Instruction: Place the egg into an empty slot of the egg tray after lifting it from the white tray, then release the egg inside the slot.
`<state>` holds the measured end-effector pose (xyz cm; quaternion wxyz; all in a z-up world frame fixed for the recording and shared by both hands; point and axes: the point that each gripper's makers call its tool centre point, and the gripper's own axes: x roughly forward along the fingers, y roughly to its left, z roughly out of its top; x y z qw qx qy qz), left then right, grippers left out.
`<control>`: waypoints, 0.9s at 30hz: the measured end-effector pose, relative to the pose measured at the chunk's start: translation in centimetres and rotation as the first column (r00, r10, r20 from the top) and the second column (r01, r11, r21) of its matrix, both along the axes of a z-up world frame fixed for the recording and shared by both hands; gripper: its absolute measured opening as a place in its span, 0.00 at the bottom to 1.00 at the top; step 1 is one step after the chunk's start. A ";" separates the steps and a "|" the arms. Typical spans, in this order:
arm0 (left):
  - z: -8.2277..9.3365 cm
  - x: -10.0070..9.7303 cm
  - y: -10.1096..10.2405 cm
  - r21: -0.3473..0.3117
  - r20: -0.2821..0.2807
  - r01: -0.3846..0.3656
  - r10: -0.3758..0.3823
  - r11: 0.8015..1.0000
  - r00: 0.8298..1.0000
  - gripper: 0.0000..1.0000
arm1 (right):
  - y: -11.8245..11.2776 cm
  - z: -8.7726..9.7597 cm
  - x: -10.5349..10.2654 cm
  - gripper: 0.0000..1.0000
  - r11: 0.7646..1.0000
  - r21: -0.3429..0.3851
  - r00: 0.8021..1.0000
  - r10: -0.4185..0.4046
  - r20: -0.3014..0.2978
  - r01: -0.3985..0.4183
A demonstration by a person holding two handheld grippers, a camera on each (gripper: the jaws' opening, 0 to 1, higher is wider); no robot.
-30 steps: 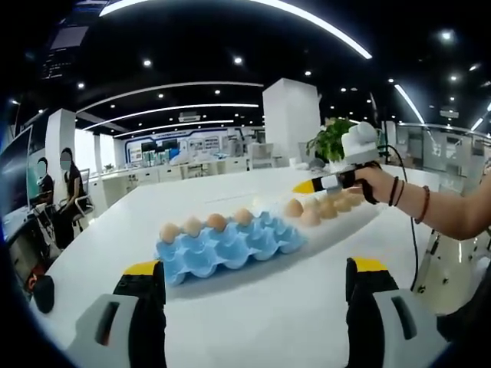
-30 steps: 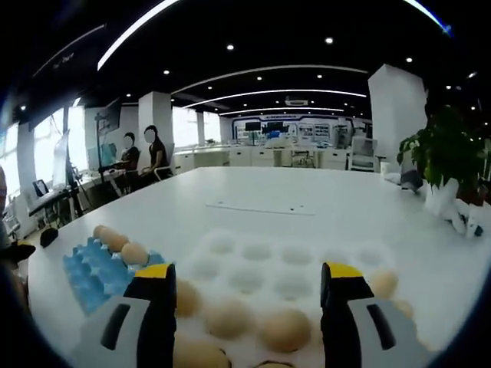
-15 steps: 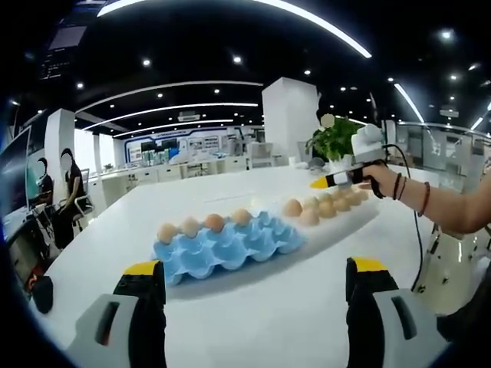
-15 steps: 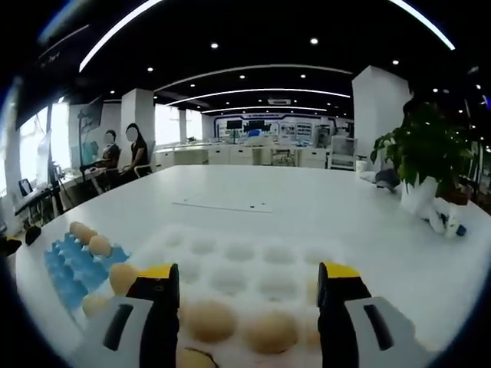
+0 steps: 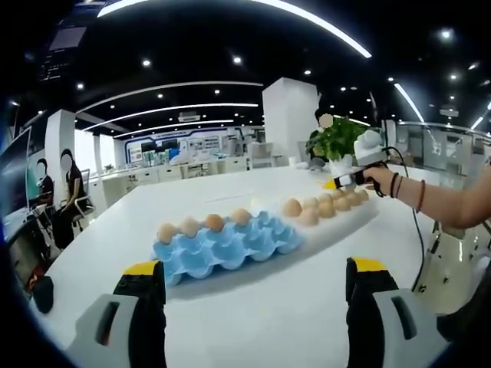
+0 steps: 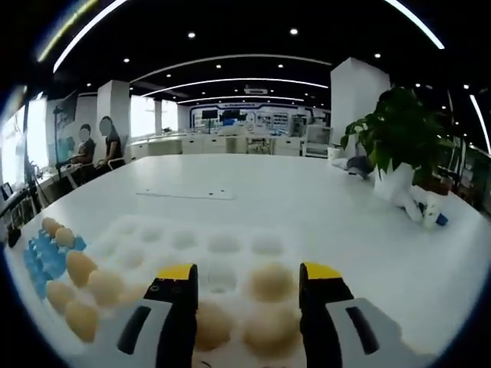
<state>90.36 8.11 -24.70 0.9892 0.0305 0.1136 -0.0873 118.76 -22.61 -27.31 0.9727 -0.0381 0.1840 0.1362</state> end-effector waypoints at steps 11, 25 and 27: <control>0.3 0.4 0.1 0.003 0.006 0.000 0.000 1.000 1.000 1.00 | -1.0 -1.2 1.6 0.41 0.999 0.041 0.997 -0.031 -0.077 0.035; 0.5 0.3 0.7 0.012 0.006 -0.008 0.008 1.000 1.000 1.00 | -0.8 -1.7 2.2 0.31 0.999 -0.029 0.996 -0.031 -0.081 0.028; 0.5 0.3 0.7 0.014 0.005 -0.009 0.009 1.000 1.000 1.00 | -0.9 -1.6 2.3 0.30 0.999 -0.032 0.996 -0.035 -0.086 0.032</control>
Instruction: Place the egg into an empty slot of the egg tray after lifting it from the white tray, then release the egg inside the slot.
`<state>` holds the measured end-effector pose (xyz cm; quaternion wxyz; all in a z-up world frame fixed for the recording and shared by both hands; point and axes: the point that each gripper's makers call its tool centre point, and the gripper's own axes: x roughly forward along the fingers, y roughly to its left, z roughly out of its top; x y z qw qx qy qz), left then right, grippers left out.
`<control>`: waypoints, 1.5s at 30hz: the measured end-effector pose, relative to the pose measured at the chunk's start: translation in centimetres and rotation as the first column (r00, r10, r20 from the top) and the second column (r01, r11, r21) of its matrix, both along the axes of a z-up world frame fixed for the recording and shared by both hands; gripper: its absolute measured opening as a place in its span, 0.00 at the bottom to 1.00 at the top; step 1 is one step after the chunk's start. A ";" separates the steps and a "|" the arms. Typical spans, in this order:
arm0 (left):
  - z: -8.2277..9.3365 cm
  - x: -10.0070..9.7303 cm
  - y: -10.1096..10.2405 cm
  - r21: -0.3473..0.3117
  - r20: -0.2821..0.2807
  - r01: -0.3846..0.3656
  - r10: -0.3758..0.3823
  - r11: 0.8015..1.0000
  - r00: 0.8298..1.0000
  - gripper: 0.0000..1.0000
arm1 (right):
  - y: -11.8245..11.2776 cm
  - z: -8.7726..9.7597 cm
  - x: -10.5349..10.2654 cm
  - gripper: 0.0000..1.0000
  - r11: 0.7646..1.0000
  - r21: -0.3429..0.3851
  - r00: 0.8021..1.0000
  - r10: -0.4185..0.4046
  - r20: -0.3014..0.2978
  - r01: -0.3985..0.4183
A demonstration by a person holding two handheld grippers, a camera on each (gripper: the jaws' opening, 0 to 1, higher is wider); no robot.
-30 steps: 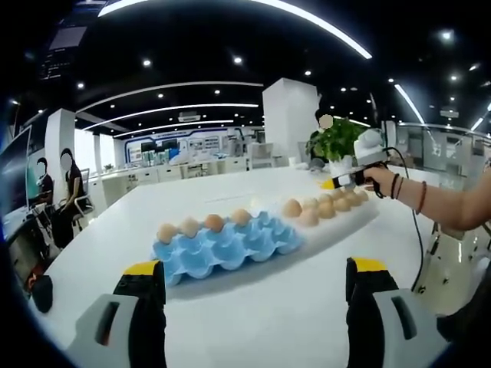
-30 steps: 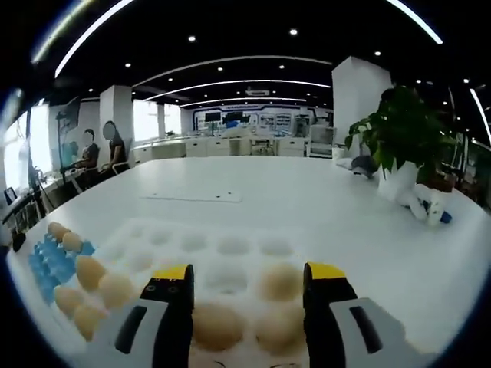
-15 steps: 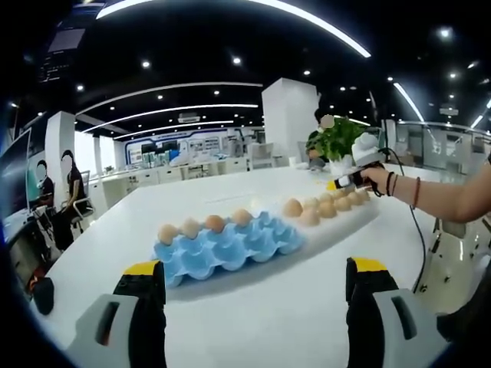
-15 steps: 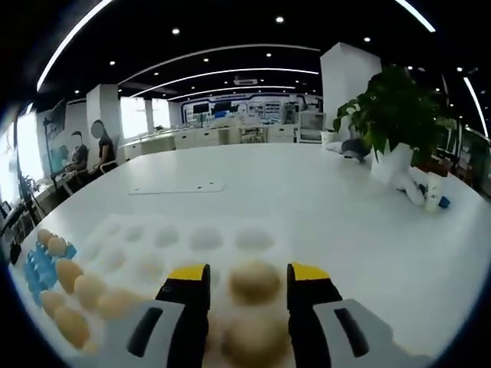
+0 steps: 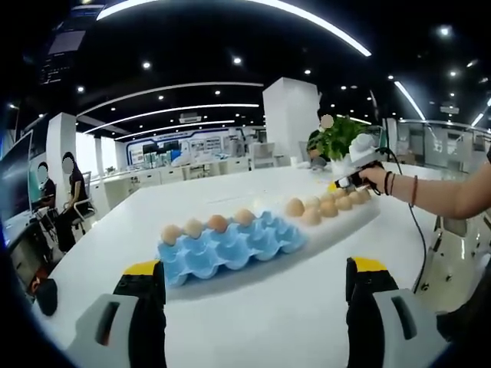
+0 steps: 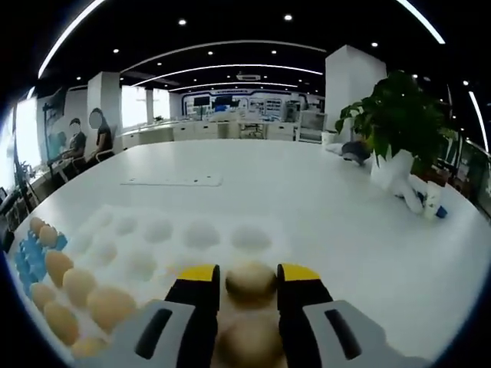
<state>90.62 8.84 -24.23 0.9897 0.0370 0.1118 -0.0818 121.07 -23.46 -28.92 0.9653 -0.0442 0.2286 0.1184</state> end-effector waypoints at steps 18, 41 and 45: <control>0.3 -0.5 0.3 0.021 -0.003 -0.009 0.009 1.000 1.000 1.00 | -0.2 0.5 -0.5 0.26 1.000 -0.009 0.999 -0.026 0.031 0.027; 0.4 0.5 0.4 0.003 0.004 -0.007 0.007 1.000 1.000 0.99 | 1.7 4.2 -0.2 0.26 1.000 0.012 0.990 0.022 0.142 -0.024; 0.4 0.4 0.4 0.002 0.003 -0.006 0.006 1.000 1.000 0.99 | 2.4 4.2 -0.2 0.26 0.999 0.018 0.990 0.031 0.141 -0.034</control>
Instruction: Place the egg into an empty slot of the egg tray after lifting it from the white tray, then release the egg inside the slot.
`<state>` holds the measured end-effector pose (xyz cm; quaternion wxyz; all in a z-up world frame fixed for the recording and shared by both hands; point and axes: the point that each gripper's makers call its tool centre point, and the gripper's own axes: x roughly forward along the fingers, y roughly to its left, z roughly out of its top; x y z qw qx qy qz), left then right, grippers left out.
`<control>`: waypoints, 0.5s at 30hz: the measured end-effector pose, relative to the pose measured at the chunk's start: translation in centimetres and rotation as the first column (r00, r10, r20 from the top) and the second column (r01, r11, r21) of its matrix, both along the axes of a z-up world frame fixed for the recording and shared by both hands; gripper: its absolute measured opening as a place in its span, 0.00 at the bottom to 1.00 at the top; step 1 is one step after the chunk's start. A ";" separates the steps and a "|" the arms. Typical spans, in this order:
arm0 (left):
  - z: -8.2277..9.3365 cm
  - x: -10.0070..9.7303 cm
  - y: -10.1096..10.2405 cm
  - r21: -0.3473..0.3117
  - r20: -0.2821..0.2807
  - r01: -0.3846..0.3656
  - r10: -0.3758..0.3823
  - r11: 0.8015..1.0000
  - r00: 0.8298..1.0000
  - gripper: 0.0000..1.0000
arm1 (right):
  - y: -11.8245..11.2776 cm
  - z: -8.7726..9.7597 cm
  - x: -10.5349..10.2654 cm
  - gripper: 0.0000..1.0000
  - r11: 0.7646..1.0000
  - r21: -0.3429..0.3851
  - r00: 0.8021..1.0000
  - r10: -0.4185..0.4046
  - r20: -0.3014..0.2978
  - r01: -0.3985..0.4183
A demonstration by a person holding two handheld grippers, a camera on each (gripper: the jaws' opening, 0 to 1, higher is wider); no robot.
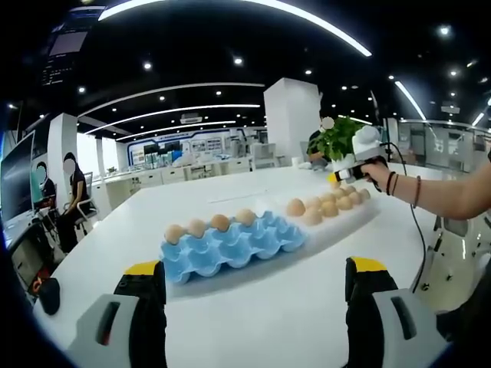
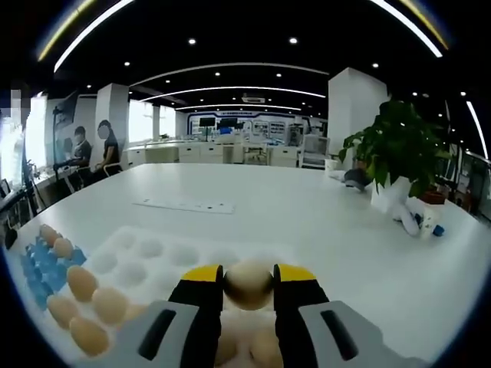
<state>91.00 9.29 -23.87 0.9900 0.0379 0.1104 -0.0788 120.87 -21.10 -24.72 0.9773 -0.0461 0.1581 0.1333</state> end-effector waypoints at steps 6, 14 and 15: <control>-0.1 -0.4 0.5 0.002 -0.003 -0.005 0.005 1.000 1.000 0.99 | 1.8 0.1 -0.8 0.26 0.999 0.027 0.999 0.040 -0.007 -0.040; -0.3 -1.0 0.7 0.001 -0.005 -0.006 0.006 1.000 1.000 0.99 | 4.4 0.3 -2.1 0.26 0.992 0.075 0.995 0.101 -0.015 -0.100; -0.4 -1.1 0.7 0.003 -0.005 -0.007 0.007 1.000 1.000 0.99 | 4.8 0.3 -2.2 0.26 0.992 0.074 0.994 0.108 -0.014 -0.107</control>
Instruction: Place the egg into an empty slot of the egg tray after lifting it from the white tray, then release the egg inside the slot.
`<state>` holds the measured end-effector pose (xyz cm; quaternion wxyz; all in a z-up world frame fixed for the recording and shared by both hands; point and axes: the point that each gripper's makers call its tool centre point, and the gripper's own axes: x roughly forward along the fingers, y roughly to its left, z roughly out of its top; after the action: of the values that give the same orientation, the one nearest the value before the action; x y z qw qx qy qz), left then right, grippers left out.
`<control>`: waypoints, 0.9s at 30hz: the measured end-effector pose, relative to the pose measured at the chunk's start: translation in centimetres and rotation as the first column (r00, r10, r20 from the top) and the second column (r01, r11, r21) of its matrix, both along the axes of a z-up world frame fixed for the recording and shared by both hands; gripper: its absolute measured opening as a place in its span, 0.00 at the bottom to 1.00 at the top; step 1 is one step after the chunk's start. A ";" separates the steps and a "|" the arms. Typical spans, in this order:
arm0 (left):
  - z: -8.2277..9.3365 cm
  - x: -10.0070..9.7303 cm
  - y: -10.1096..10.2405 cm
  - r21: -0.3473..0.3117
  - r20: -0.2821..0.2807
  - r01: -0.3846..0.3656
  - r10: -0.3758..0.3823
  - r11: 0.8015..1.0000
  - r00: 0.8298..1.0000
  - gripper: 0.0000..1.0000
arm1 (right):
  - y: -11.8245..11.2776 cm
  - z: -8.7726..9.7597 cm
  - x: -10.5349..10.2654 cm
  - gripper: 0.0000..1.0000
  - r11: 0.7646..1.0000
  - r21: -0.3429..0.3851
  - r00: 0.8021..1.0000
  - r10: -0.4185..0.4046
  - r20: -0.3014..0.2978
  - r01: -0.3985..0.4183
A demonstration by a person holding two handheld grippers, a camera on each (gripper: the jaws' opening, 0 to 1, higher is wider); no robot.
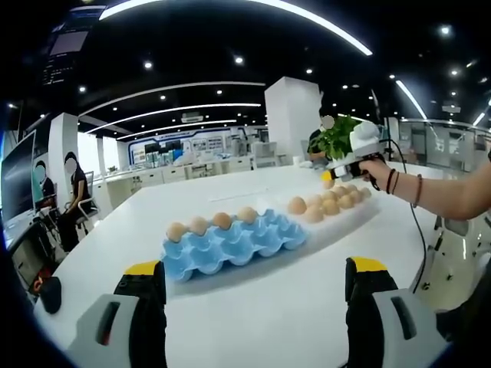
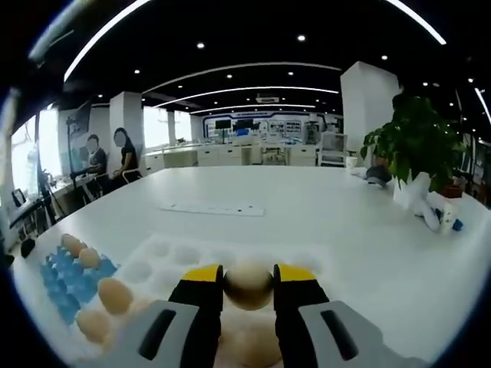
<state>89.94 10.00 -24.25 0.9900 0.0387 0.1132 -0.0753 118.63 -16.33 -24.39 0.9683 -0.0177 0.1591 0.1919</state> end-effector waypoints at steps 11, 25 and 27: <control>-0.2 -0.6 0.0 -0.004 0.004 -0.001 0.001 1.000 1.000 0.99 | 3.7 -0.2 -2.0 0.26 0.997 0.022 0.997 0.075 -0.002 -0.075; -0.2 -1.3 0.6 0.005 0.005 -0.010 0.010 1.000 1.000 0.99 | 9.2 -0.1 -4.2 0.26 0.986 0.043 0.987 0.162 -0.005 -0.162; -0.2 -1.3 0.7 0.003 0.007 -0.013 0.013 1.000 1.000 0.99 | 9.8 -0.1 -4.4 0.26 0.985 0.043 0.985 0.170 -0.007 -0.170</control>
<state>88.61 10.68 -24.45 0.9907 0.0395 0.1103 -0.0687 114.21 -6.54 -24.51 0.9476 -0.0098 0.1582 0.2773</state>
